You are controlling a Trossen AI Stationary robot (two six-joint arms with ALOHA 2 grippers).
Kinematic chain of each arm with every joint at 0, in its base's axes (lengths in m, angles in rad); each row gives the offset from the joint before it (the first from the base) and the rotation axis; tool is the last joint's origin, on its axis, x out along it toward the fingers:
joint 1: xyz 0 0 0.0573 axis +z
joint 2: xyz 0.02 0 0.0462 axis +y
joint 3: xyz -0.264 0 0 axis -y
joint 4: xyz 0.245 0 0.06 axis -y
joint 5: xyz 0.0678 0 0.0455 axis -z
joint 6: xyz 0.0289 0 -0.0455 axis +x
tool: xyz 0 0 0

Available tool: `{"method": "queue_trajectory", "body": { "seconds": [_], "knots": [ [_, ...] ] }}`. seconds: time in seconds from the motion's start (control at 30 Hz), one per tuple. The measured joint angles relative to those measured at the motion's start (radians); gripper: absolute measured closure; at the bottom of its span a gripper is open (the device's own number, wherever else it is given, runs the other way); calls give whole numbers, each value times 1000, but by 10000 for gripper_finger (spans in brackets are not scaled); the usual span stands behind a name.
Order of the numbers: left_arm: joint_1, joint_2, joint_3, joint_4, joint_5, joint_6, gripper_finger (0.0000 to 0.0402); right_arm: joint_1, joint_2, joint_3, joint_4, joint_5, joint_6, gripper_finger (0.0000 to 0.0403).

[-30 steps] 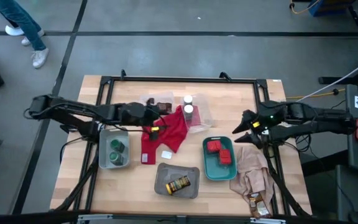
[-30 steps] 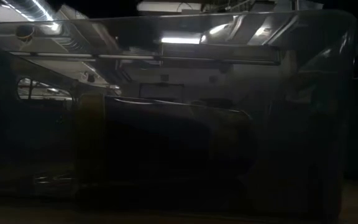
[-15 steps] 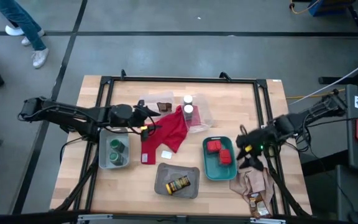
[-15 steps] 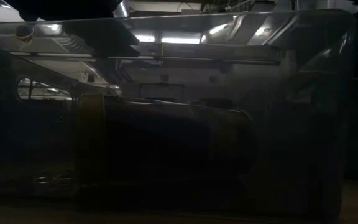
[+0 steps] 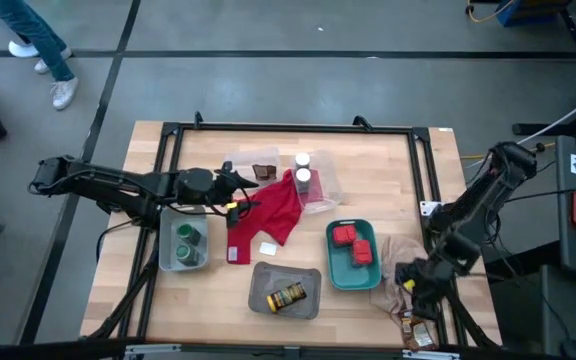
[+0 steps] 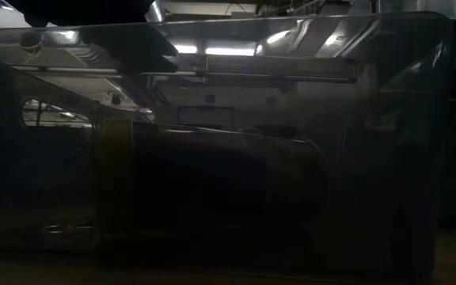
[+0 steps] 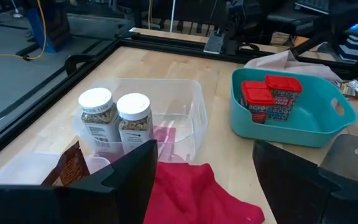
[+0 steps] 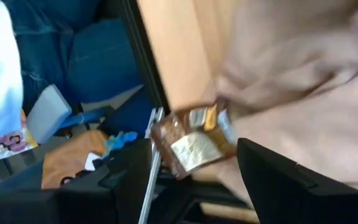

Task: Sort spices by type
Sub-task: Put the orange seasoning pack into the left transparent bin

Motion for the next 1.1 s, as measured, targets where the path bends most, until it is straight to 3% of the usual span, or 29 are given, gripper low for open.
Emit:
{"method": "queue_trajectory", "body": {
  "seconds": [0.13, 0.33, 0.6, 1.1],
  "knots": [
    [0, 0, 0, 0, 0, -1, 146, 96, 65, 0, 70, 33, 106, 166],
    [0, 0, 0, 0, 0, -3, 147, 175, 159, 0, 154, 83, 123, 166],
    [0, 0, 0, 0, 0, -7, 146, 189, 233, 0, 208, 88, 106, 166],
    [0, 1, 0, -3, 0, -8, 146, 188, 312, -1, 122, 105, 47, 166]
  ]
}}
